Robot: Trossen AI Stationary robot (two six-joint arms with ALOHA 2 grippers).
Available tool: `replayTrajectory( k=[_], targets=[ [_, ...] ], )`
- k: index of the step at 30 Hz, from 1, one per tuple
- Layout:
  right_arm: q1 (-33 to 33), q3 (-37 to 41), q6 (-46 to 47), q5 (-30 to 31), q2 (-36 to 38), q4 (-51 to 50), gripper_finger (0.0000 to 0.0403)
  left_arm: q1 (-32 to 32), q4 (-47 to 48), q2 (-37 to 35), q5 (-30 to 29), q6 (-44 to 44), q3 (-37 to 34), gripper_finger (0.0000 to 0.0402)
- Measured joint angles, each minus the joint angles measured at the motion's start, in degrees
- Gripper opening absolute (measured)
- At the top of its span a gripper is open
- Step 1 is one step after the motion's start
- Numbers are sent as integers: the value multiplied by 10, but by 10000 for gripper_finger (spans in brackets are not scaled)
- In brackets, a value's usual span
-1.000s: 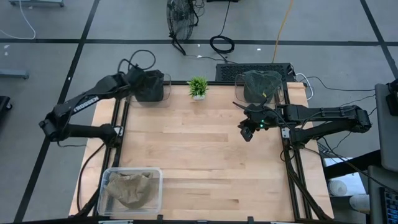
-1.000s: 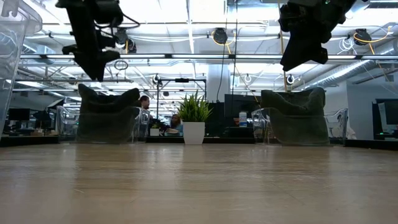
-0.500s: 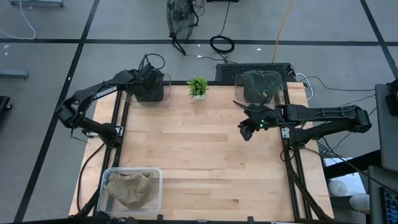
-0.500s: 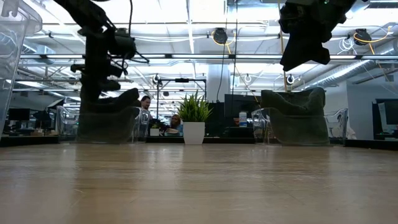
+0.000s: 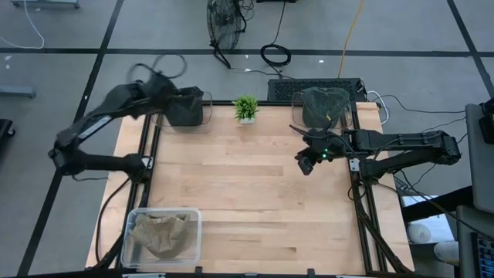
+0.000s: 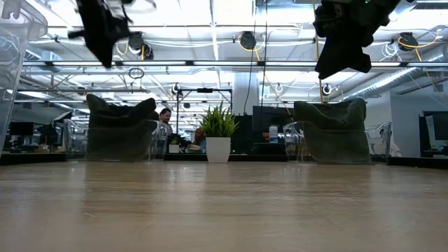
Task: Pick & Place hat
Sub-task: Return to Home Position
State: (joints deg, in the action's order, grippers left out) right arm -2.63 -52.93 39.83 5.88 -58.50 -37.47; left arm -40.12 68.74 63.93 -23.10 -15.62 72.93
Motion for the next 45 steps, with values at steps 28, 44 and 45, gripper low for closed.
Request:
replayTrajectory(
  k=[28,44,45],
  targets=[
    [26,0,-22,0,0,1,89,417,89,-33,251,-192,-24,8],
    [37,0,-44,31,155,62,89,651,-32,24,235,-332,-80,6],
    [37,0,-67,37,171,62,89,649,-33,22,219,-327,-74,4]
  ],
)
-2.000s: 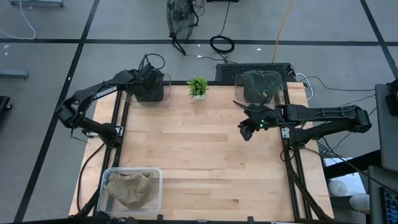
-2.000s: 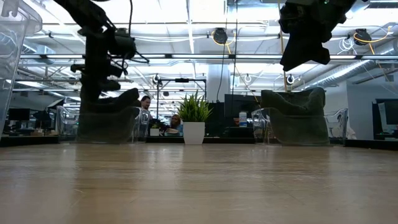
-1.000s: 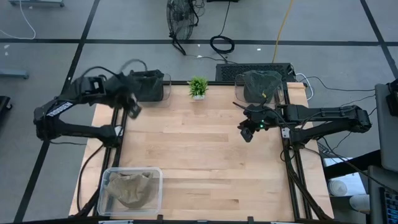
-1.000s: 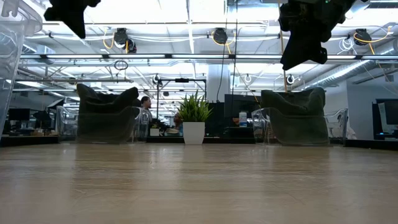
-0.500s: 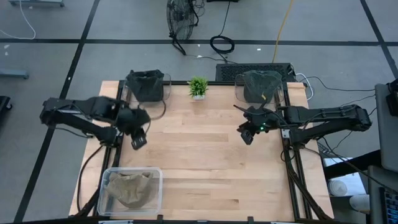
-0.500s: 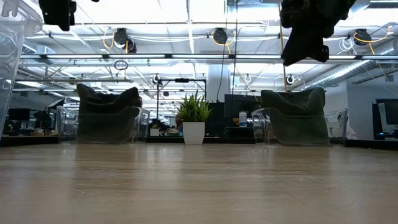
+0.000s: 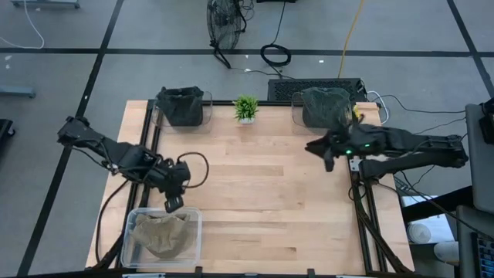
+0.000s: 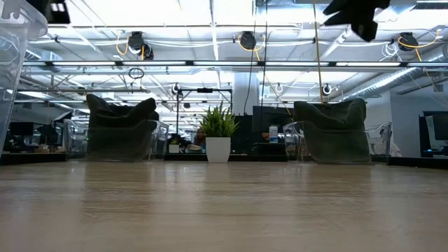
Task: Pick & Place hat
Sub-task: Return to Home Position
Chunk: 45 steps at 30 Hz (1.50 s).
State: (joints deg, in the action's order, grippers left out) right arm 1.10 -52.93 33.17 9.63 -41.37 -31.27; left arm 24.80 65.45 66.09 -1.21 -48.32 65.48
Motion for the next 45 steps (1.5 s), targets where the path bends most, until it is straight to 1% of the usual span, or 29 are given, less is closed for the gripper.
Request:
replayTrajectory(
  k=[1,4,7,9,10,11,12,15,16,18,21,23,25,27,29,33,35,37,40,43,44,45],
  targets=[
    [0,0,-26,9,15,0,89,-3,-1,-6,-23,8,5,5],
    [0,0,-93,31,54,2,89,-18,-35,-38,-121,37,12,15],
    [0,0,-101,41,86,15,83,-37,-126,-76,-201,96,12,9],
    [0,0,-99,38,102,29,62,-56,-212,-99,-223,149,7,5],
    [0,0,-99,38,109,35,44,-69,-258,-112,-221,173,-3,6],
    [0,0,-99,37,115,37,24,-83,-304,-124,-211,195,-20,6],
    [0,3,-100,38,122,39,13,-99,-355,-136,-192,213,-42,6],
    [0,56,-74,38,150,78,7,-155,-519,-169,-117,228,-142,4],
    [0,85,-59,37,161,109,4,-174,-576,-177,-93,224,-182,5],
    [0,152,-21,22,182,206,2,-210,-686,-187,-56,200,-255,6],
    [1,235,26,7,210,336,1,-249,-841,-201,-27,159,-343,3],
    [1,274,39,11,225,384,1,-265,-919,-210,-18,154,-385,6],
    [1,297,50,24,239,398,0,-272,-948,-222,-4,180,-416,9],
    [1,309,51,26,253,396,0,-276,-951,-242,25,214,-438,7],
    [1,317,49,26,265,397,0,-281,-955,-267,44,219,-455,4],
    [1,341,49,24,287,401,0,-292,-959,-307,37,202,-511,10],
    [1,362,66,24,296,418,0,-301,-977,-325,25,178,-549,10],
    [1,391,81,23,307,457,0,-312,-1022,-339,21,150,-591,4],
    [1,448,82,23,317,565,0,-320,-1110,-354,20,116,-649,7],
    [1,511,83,24,318,692,0,-323,-1099,-369,25,132,-645,7],
    [1,517,86,25,319,720,0,-324,-1100,-371,24,136,-648,5],
    [1,514,87,24,326,711,0,-325,-1094,-373,17,137,-649,4]
  ],
)
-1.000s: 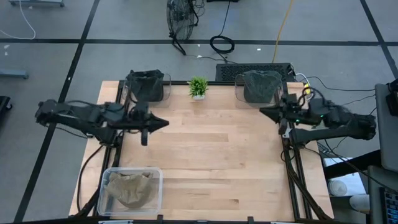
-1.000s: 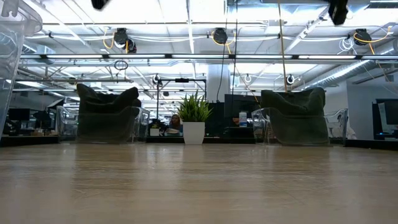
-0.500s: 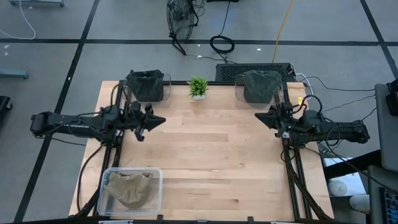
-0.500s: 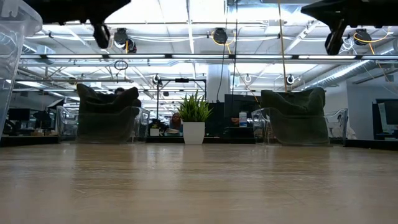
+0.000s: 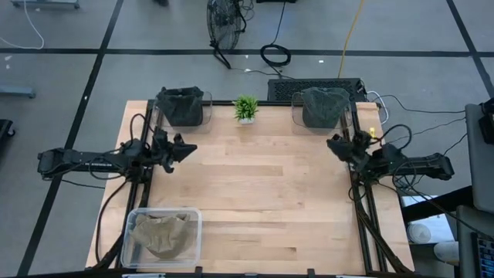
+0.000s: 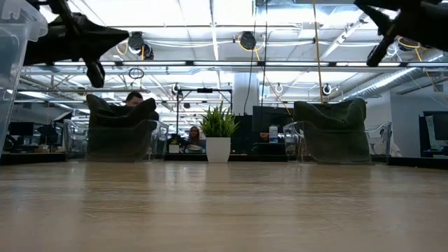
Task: Pick & Place hat
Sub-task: Return to Home Position
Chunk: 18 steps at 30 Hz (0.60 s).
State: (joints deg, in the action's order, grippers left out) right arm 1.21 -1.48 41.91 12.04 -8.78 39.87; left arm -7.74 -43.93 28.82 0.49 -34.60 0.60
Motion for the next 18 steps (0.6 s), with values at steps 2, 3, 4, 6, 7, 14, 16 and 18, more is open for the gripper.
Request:
replayTrajectory(
  k=[2,3,4,6,7,14,16,18],
  targets=[
    [0,2,-2,-2,-5,-26,0,-4,3,-3,-8,5,0,5],
    [0,4,-4,-2,-7,-26,0,-5,3,-3,-9,7,0,8],
    [0,4,-5,-1,-5,-26,0,-7,0,-3,-13,7,0,11],
    [0,4,-7,-1,-3,-10,0,-11,-4,-4,-29,7,0,13],
    [0,4,-12,0,-4,-17,0,-12,-6,-4,-37,7,0,13],
    [0,5,-105,-1,-6,-26,0,-16,-7,-4,-80,30,0,12],
    [0,5,-120,-1,-6,-28,0,-16,-7,-4,-83,58,0,25],
    [0,6,-131,-1,-6,-39,0,-16,0,-4,-82,97,0,38]
  ],
)
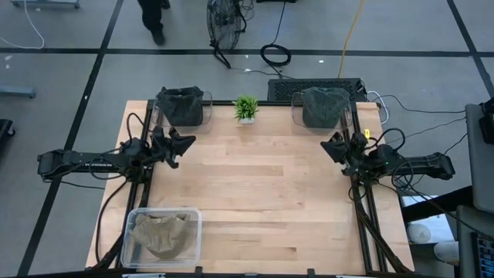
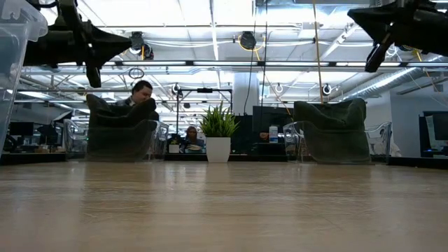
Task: Pick & Place hat
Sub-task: Return to Home Position
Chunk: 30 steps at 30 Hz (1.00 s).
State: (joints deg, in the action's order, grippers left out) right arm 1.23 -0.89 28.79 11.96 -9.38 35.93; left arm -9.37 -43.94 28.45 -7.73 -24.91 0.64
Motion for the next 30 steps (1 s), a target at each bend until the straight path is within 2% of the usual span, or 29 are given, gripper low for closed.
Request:
replayTrajectory(
  k=[4,8,13,21,30],
  targets=[
    [0,0,-52,0,0,-52,0,0,59,0,1,79,0,55],
    [0,0,-113,0,0,-136,0,0,165,0,2,92,0,61],
    [0,0,-115,0,0,-235,0,0,287,0,2,97,0,62],
    [0,0,-113,-1,0,-242,0,0,353,0,2,98,0,63],
    [0,0,-115,-1,0,-242,0,0,348,0,2,53,0,63]
  ],
)
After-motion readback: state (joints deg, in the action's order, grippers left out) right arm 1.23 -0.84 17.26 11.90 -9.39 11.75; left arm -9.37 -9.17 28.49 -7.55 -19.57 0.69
